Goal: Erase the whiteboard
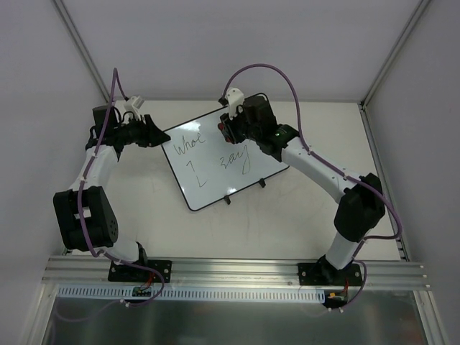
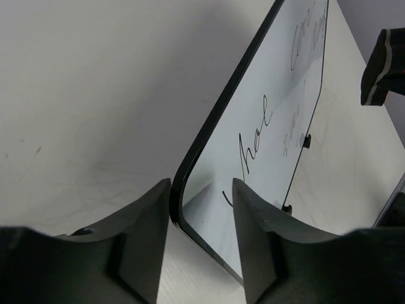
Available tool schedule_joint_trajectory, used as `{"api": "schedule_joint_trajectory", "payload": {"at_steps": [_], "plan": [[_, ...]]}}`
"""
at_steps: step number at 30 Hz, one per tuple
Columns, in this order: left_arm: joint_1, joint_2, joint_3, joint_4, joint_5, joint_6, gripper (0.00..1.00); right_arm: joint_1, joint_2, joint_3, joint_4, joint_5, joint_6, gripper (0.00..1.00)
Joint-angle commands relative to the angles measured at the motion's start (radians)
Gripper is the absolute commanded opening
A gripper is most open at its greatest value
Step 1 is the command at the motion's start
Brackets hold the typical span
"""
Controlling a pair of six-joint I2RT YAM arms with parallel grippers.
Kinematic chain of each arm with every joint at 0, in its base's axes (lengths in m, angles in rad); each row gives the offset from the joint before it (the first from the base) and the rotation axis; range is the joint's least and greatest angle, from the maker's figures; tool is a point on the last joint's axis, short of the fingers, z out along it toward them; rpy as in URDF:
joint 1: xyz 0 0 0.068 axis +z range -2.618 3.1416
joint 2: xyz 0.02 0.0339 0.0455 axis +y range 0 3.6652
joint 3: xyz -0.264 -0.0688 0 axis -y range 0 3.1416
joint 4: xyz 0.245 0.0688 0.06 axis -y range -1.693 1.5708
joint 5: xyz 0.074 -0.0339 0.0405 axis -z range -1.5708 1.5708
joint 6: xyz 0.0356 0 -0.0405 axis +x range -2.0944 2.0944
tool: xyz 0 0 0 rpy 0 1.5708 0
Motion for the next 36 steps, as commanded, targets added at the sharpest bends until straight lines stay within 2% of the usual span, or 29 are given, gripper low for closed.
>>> {"api": "schedule_joint_trajectory", "payload": {"at_steps": [1,3,4,7,10,14,16,22,36], "plan": [[0.001,0.012,0.035,0.042,0.095,0.05,0.41,0.015,0.028,0.074,0.048,0.003,-0.03,0.13],[0.002,0.014,0.032,0.042,0.118,0.05,0.38,0.02,0.048,0.085,0.06,-0.012,-0.024,0.13],[0.001,0.012,0.028,0.041,0.122,0.074,0.31,0.021,0.055,0.088,0.063,-0.023,-0.024,0.12],[0.001,0.008,0.017,0.042,0.121,0.09,0.28,0.035,0.091,0.111,0.071,-0.018,-0.021,0.11],[0.004,0.005,0.006,0.041,0.122,0.102,0.22,0.05,0.121,0.129,0.077,0.002,-0.013,0.11],[0.002,0.0,-0.014,0.041,0.128,0.125,0.05,0.072,0.156,0.141,0.093,0.035,-0.013,0.09],[0.002,-0.003,-0.029,0.041,0.136,0.142,0.0,0.079,0.176,0.143,0.114,0.054,-0.013,0.06],[0.002,-0.026,-0.072,0.041,0.125,0.211,0.0,0.09,0.215,0.126,0.2,0.108,0.036,0.01],[-0.065,-0.123,-0.12,0.021,0.018,0.291,0.0,0.178,0.292,0.14,0.192,0.157,0.036,0.0]]}}
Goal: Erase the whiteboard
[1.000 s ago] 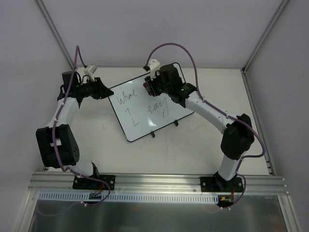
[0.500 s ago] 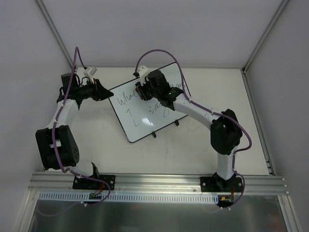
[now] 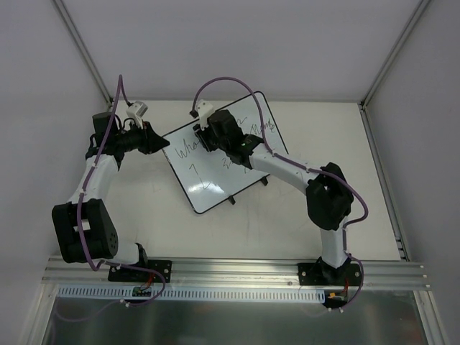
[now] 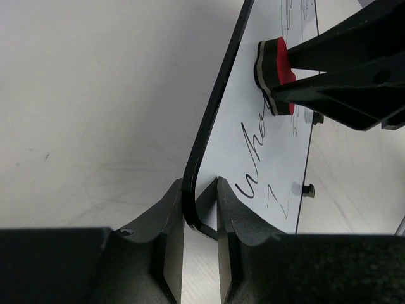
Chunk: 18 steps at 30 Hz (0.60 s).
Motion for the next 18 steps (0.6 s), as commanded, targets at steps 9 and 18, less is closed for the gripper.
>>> {"api": "schedule_joint_trajectory", "payload": {"at_steps": [9,18], "plan": [[-0.064,-0.031,-0.008,-0.01,-0.021,0.135,0.0,0.09,0.048,0.032,0.019,0.013,0.024,0.0],[-0.064,-0.04,-0.011,-0.01,-0.049,0.138,0.0,0.03,0.01,-0.013,0.021,0.136,0.072,0.0]]}}
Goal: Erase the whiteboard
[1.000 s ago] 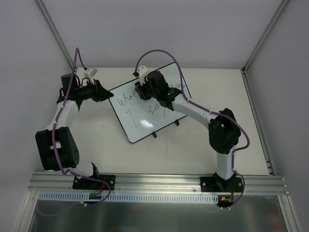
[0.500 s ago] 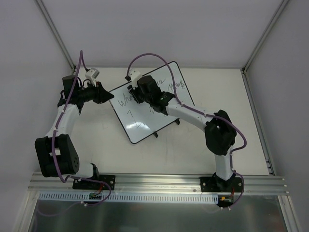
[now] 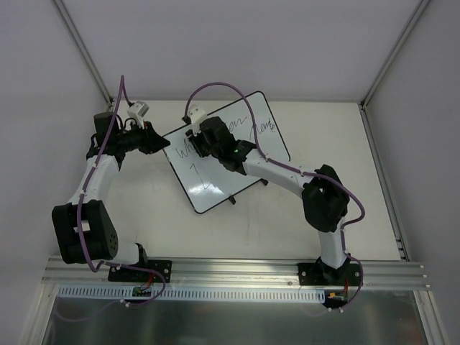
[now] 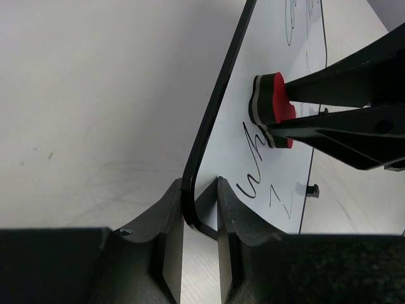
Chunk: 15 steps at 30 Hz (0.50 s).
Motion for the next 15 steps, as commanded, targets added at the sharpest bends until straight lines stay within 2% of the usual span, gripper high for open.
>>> {"api": "schedule_joint_trajectory", "payload": {"at_steps": [1,9,15], "plan": [[-0.049,-0.03,-0.011,-0.002,-0.013,0.128,0.0,-0.06,-0.018,-0.027,0.011,0.088,0.047,0.0],[-0.049,-0.036,-0.011,-0.004,-0.013,0.13,0.0,-0.08,-0.018,-0.016,0.017,0.134,0.048,0.0],[-0.05,-0.027,-0.004,-0.004,0.002,0.118,0.0,-0.066,0.016,0.017,0.013,0.067,0.076,0.0]]}}
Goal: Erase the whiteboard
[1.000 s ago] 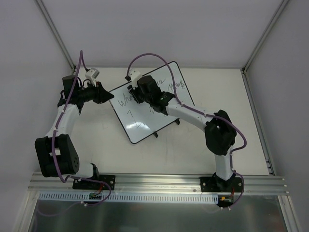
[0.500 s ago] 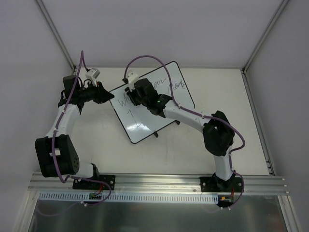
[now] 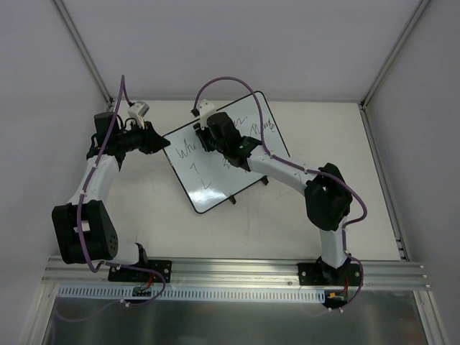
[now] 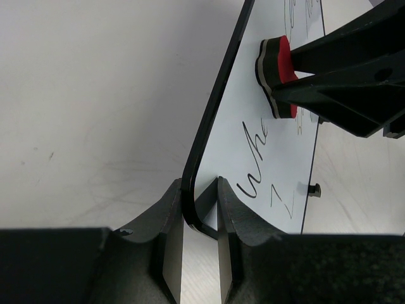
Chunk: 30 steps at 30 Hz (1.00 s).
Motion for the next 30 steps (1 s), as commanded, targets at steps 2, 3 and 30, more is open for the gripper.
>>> {"api": "schedule_joint_trajectory", "payload": {"at_steps": [2,3,30], "plan": [[-0.048,-0.022,-0.001,-0.004,0.016,0.115,0.0,0.008,0.041,0.052,-0.003,0.007,0.014,0.0],[-0.048,-0.021,-0.001,-0.003,0.016,0.113,0.0,0.015,0.05,0.061,-0.009,0.003,0.011,0.0],[-0.055,-0.002,0.022,-0.003,0.016,0.076,0.0,0.178,0.134,0.069,-0.048,0.024,0.162,0.0]]}}
